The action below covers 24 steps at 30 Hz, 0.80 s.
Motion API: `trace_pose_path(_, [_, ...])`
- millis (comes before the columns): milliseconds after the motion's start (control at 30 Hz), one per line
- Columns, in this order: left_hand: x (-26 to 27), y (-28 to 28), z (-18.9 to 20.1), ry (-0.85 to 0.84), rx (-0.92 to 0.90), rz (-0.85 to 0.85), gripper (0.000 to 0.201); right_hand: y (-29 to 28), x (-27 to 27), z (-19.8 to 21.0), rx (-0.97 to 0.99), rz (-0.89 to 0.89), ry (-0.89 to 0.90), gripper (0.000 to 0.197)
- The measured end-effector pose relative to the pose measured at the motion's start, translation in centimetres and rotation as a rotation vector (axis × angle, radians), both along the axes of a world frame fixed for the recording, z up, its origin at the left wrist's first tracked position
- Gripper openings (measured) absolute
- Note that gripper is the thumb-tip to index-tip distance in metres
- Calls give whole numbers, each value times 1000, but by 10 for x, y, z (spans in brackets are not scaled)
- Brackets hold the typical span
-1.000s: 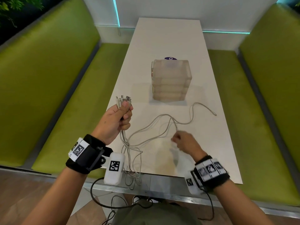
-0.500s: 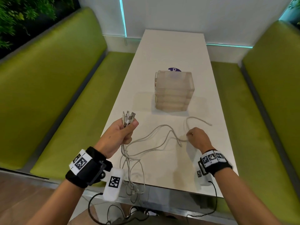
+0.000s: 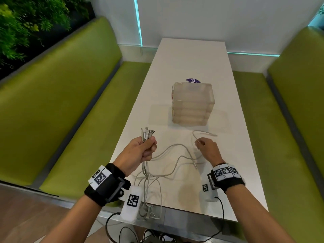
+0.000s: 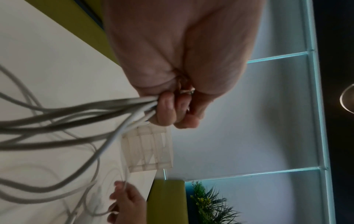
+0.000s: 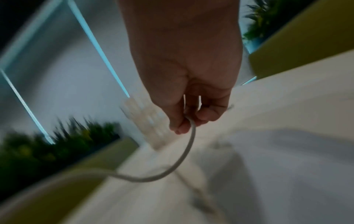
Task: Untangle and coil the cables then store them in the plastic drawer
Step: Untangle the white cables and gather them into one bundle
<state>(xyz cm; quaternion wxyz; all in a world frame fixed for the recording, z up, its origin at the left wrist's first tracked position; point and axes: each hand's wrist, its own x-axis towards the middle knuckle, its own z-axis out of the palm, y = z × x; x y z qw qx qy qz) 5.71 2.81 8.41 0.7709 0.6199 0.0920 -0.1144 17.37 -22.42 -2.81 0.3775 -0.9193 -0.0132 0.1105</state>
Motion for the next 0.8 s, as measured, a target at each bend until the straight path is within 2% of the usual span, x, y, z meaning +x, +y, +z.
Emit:
trace_pose_path(100, [5, -1, -3, 26, -14, 112, 23, 18, -29, 43, 302, 146, -105, 15])
trace_pose_path(167, [8, 0, -6, 45, -83, 164, 25, 27, -54, 71, 396, 314, -104, 22])
trace_pose_path(267, [12, 1, -8, 54, -206, 205, 28, 30, -78, 92, 406, 499, -132, 32])
trace_pose_path(367, [14, 1, -8, 64, -291, 198, 28, 25, -84, 94, 343, 590, -70, 45])
trace_pose_path(433, [15, 1, -5, 92, -364, 234, 28, 24, -86, 96, 314, 585, -30, 45])
trace_pose_path(567, [15, 2, -2, 145, -511, 355, 27, 22, -89, 93, 371, 482, 9, 29])
trace_pose_path(800, [18, 8, -2, 200, -593, 441, 19, 33, -103, 75, 422, 397, 67, 24])
